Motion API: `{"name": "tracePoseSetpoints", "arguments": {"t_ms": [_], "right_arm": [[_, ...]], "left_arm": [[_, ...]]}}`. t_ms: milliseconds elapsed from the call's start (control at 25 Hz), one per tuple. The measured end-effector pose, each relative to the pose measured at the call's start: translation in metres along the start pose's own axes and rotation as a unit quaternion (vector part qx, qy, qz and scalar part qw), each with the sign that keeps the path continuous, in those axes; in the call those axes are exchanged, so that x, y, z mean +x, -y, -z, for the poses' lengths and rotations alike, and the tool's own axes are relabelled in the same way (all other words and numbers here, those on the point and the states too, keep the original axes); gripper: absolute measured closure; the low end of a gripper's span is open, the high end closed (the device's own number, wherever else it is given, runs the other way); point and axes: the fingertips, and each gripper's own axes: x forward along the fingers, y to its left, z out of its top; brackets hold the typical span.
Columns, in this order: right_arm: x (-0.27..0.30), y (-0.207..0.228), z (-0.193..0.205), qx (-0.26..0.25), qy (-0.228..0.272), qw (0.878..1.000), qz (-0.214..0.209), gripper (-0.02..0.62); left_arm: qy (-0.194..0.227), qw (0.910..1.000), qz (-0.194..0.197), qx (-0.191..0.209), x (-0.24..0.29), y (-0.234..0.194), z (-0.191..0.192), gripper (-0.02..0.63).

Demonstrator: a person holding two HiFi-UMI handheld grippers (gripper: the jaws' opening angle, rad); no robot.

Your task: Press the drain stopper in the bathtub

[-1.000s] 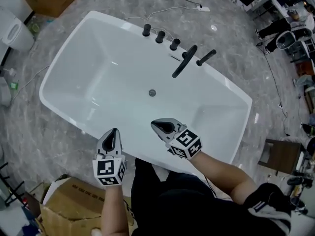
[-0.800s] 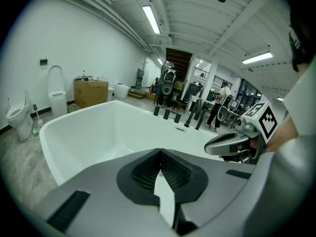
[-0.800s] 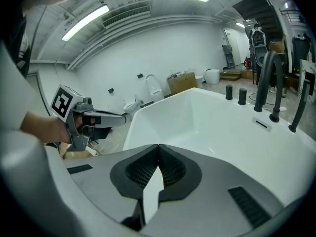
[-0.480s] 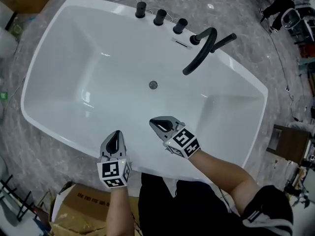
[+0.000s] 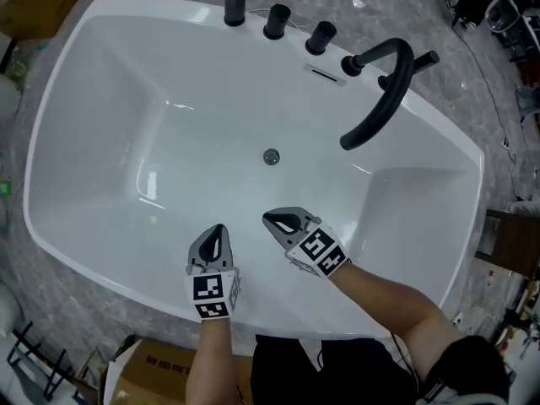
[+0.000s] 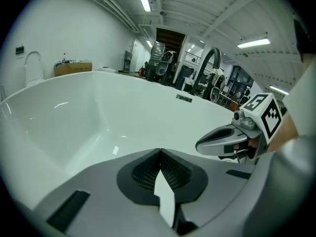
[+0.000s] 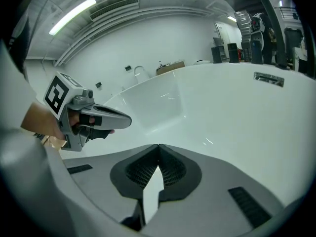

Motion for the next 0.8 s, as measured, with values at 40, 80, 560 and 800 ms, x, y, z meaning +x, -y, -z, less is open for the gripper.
{"name": "tracePoseSetpoints", "arguments": {"t_ms": [40,80,560,800], "right_arm": [[0.005,0.006,0.005,0.001,-0.004,1.0,0.002,0.58],[0.012,0.012,0.008,0.001,-0.008,1.0,0.004,0.58],[0.086,0.077,0.051,-0.001,-0.027,0.999,0.029,0.58],[0.111,0.099,0.089,0.003,-0.056,0.998,0.04,0.58]], "left_arm": [[-0.005,1.0,0.005,-0.001,0.008,0.0,0.004,0.597],[-0.009,0.9999,0.01,-0.001,0.016,-0.001,0.008,0.597],[-0.046,0.9989,0.004,0.005,0.11,-0.03,0.06,0.597],[-0.083,0.9964,0.02,0.002,0.145,-0.027,0.089,0.597]]}}
